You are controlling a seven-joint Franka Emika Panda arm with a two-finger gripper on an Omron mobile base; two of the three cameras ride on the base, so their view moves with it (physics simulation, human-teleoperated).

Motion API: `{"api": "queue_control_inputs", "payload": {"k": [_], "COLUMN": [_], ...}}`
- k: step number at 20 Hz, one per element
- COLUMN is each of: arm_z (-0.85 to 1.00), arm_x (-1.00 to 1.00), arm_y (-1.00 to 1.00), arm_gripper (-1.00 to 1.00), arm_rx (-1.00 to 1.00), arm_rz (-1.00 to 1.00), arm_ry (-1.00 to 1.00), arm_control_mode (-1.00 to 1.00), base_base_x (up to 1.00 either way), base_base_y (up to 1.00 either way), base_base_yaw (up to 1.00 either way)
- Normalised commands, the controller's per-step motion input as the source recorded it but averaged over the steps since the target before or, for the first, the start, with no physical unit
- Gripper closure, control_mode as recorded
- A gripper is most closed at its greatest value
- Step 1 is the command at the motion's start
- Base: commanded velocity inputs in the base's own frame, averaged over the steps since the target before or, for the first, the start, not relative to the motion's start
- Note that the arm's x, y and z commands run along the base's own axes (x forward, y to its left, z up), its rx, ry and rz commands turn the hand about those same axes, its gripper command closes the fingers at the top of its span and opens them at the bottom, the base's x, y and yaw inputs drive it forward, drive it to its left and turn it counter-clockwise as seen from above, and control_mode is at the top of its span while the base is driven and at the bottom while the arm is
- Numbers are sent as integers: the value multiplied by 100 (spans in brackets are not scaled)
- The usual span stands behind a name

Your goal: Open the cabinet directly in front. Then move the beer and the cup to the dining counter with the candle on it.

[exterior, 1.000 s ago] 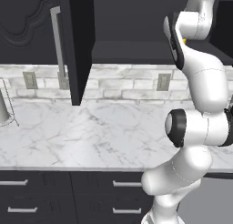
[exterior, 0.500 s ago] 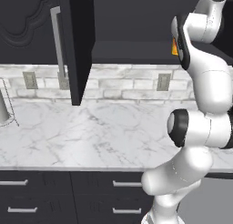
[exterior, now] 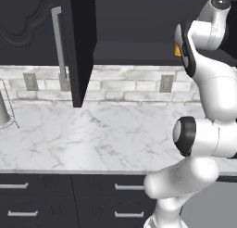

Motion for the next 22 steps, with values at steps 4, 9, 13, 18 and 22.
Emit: {"api": "queue_control_inputs", "payload": {"k": [4, 9, 13, 18, 22], "arm_z": [-12, 0, 0, 0, 0], "arm_x": [6, 17, 27, 28, 25], "arm_y": [18, 8, 3, 0, 0], "arm_gripper": [-100, -100, -100, -100, -100], "arm_rx": [1, 0, 0, 0, 0], "arm_rz": [0, -2, -2, -2, -1], "arm_ry": [-3, 0, -1, -5, -2], "arm_control_mode": [-100, -100, -100, -100, -100], "base_base_x": [0, 0, 0, 0, 0], "base_base_y": [0, 0, 0, 0, 0], "base_base_yaw": [0, 0, 0, 0, 0]}}
